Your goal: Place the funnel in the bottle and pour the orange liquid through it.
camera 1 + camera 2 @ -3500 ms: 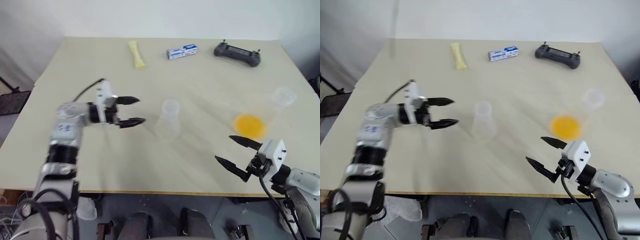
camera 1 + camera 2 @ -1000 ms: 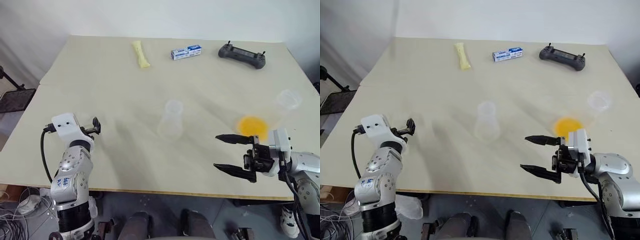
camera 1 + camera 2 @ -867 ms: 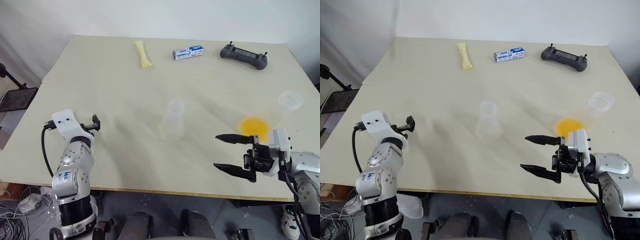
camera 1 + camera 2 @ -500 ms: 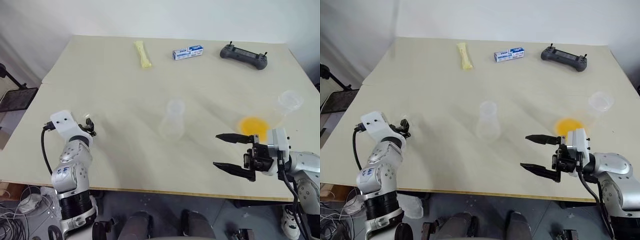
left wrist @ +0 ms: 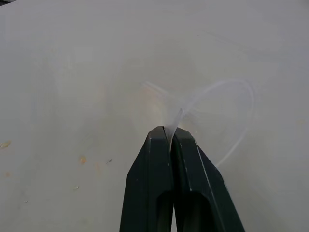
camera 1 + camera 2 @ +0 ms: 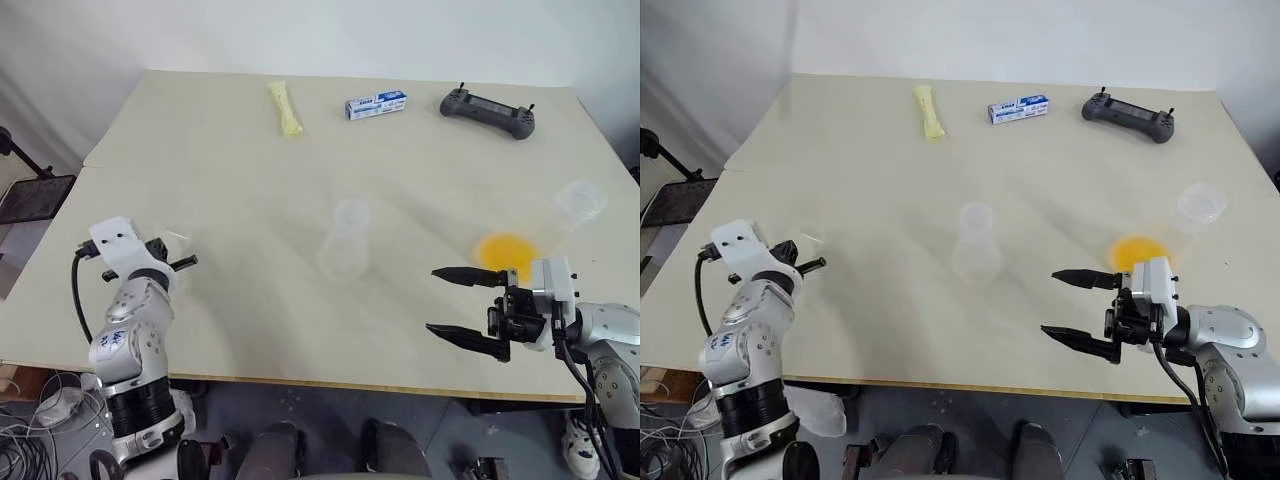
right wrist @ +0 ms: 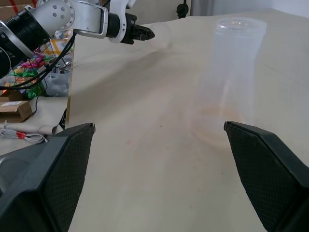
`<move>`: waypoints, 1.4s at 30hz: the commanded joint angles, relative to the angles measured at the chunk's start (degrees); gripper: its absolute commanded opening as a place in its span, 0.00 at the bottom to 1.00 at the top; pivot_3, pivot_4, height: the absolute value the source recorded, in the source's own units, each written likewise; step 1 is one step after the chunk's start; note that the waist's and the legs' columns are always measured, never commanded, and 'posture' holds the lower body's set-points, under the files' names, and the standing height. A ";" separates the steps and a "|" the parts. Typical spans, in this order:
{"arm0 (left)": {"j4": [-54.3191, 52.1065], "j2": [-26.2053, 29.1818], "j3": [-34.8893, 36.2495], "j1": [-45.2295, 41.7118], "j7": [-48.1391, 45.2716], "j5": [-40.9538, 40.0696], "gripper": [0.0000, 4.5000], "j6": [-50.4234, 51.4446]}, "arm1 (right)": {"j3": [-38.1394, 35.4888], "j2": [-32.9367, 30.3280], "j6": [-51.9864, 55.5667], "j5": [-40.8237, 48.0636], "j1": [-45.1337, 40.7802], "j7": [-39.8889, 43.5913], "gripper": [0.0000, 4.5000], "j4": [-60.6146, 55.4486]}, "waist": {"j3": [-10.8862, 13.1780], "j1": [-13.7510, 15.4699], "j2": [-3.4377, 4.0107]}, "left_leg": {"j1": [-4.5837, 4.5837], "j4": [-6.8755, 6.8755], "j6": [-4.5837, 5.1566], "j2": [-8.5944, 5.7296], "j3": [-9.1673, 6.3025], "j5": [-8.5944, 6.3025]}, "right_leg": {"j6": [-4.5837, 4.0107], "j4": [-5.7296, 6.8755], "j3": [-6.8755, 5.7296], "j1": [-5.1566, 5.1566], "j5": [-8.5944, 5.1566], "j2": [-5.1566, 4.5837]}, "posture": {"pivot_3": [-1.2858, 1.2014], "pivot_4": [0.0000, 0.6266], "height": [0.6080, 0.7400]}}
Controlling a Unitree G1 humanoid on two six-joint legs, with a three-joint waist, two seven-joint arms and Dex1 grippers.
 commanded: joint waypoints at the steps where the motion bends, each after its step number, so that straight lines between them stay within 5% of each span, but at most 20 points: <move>1: -4.26 3.90 -2.33 1.07 -8.83 -1.66 0.01 -5.80 | -1.50 -0.12 -1.32 0.35 -0.08 -0.43 1.00 -0.49 | 0.00 -0.07 0.00 | 0.00 0.00 0.00 0.00 0.00 0.00 | 0.00 0.00 0.00 0.00 0.00 0.00 | 0.52 0.24 1.00; 11: -3.61 17.24 -9.00 -3.66 -34.27 -12.38 0.01 -2.38 | -2.21 0.61 -3.27 -0.20 0.96 -3.50 1.00 -1.97 | 0.00 -0.25 0.01 | 0.00 0.01 -0.02 0.01 -0.03 -0.01 | 0.00 0.00 0.02 0.00 0.00 0.00 | 0.52 0.24 1.00; 15: 2.68 24.30 -12.84 -13.27 -47.10 -17.80 0.01 2.97 | -2.68 1.57 -3.86 -0.46 2.80 -6.62 1.00 -4.87 | 0.01 -0.01 0.01 | -0.04 0.03 -0.02 0.01 -0.10 -0.01 | -0.01 0.01 -0.05 0.00 -0.01 0.04 | 0.52 0.24 1.00; 22: 12.61 26.62 -17.09 -24.50 -57.23 -22.23 0.01 10.04 | -3.76 2.07 -4.15 -0.35 5.56 -10.10 1.00 -8.40 | 0.02 -0.67 0.02 | -0.02 0.01 -0.01 0.04 -0.03 -0.01 | 0.03 0.00 -0.12 -0.01 0.01 0.17 | 0.52 0.24 1.00; 35: 32.89 32.87 -36.96 -44.13 -89.23 -15.41 0.01 11.05 | -5.78 3.36 -5.06 -0.96 10.84 -15.52 1.00 -13.12 | 0.04 -1.39 0.00 | -0.06 0.02 0.00 0.09 0.04 0.00 | 0.03 0.00 -0.09 -0.03 0.01 0.30 | 0.52 0.24 1.00; 42: 47.68 29.84 -43.89 -53.08 -98.45 -5.94 0.01 3.44 | -5.41 4.82 -5.97 -1.51 12.66 -17.41 1.00 -14.67 | 0.05 -1.47 -0.02 | -0.08 0.03 0.01 0.12 0.09 0.00 | 0.03 -0.02 -0.06 -0.05 0.01 0.35 | 0.52 0.24 1.00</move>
